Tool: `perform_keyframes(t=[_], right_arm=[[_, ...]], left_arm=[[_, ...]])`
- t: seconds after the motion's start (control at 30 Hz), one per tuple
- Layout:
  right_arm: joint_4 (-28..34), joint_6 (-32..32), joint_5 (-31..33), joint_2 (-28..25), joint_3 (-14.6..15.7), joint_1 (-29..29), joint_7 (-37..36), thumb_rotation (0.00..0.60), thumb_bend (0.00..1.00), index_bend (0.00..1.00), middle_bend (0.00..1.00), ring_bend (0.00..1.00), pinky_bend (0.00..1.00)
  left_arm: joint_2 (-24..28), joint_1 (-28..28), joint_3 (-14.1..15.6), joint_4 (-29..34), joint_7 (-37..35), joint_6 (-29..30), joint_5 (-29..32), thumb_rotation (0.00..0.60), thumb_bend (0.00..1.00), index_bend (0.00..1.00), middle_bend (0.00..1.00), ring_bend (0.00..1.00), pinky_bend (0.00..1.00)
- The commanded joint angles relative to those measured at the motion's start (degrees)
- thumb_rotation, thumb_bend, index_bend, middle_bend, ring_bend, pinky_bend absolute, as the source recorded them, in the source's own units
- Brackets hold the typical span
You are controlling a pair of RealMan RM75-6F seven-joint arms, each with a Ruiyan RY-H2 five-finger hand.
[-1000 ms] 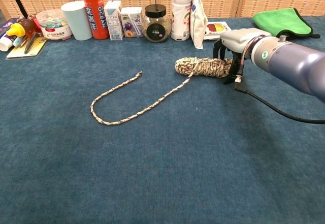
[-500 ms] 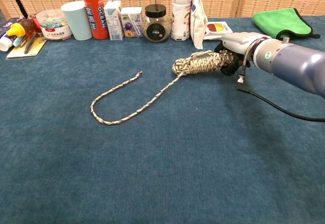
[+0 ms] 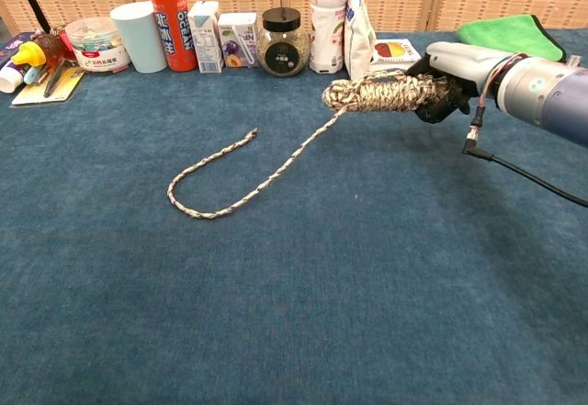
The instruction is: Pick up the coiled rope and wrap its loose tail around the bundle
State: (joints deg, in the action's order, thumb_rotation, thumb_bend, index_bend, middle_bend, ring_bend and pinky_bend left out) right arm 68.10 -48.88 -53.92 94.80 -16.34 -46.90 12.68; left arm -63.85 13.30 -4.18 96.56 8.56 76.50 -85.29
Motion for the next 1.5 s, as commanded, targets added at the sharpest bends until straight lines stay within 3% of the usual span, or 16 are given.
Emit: perform_keyframes(t=[0.03, 0.23, 0.33, 0.57, 0.87, 1.13, 1.5], right_arm=[[1.40, -0.07, -2.00, -1.66, -0.09, 1.13, -2.35, 0.600, 0.69, 0.60, 0.59, 0.47, 0.69], [4.40, -0.54, -3.63, -4.23, 0.39, 2.39, -4.11, 0.600, 0.69, 0.60, 0.59, 0.47, 0.69], [5.54, -1.33, -4.85, -5.30, 1.06, 3.08, -4.27, 0.600, 0.69, 0.60, 0.59, 0.47, 0.69], [7.13, -2.51, -6.15, -6.58, 1.88, 4.13, -4.55, 0.600, 0.69, 0.60, 0.59, 0.47, 0.69], [8.32, -3.52, -6.01, -7.39, 1.85, 4.53, -3.66, 0.600, 0.69, 0.60, 0.59, 0.47, 0.69], [8.54, -3.83, -5.54, -7.65, 2.00, 4.93, -3.31, 0.600, 0.69, 0.60, 0.59, 0.47, 0.69], [8.83, -3.90, -4.59, -8.14, 1.82, 5.21, -2.95, 0.600, 0.69, 0.60, 0.59, 0.47, 0.69]], left_arm=[[-0.25, 0.12, -0.32, 0.03, 0.11, 0.74, -0.25, 0.600, 0.01, 0.00, 0.00, 0.00, 0.00], [-1.54, 2.74, -0.42, -3.55, 0.57, -0.64, -3.39, 0.600, 0.01, 0.00, 0.00, 0.00, 0.00], [-3.01, 6.27, 0.12, -8.96, -2.38, -2.60, -8.49, 0.600, 0.04, 0.00, 0.00, 0.00, 0.00], [-7.33, 13.39, 0.89, -18.75, -9.86, -7.30, -13.64, 0.600, 0.18, 0.20, 0.00, 0.00, 0.00], [-13.32, 19.17, 2.18, -24.78, -10.30, -12.03, -15.63, 0.600, 0.27, 0.28, 0.00, 0.00, 0.00], [-18.25, 22.73, 2.80, -27.60, -8.48, -14.87, -15.76, 0.600, 0.27, 0.30, 0.00, 0.00, 0.00], [-21.83, 26.13, 3.58, -25.01, -5.90, -21.66, -12.20, 0.600, 0.30, 0.33, 0.00, 0.00, 0.00]])
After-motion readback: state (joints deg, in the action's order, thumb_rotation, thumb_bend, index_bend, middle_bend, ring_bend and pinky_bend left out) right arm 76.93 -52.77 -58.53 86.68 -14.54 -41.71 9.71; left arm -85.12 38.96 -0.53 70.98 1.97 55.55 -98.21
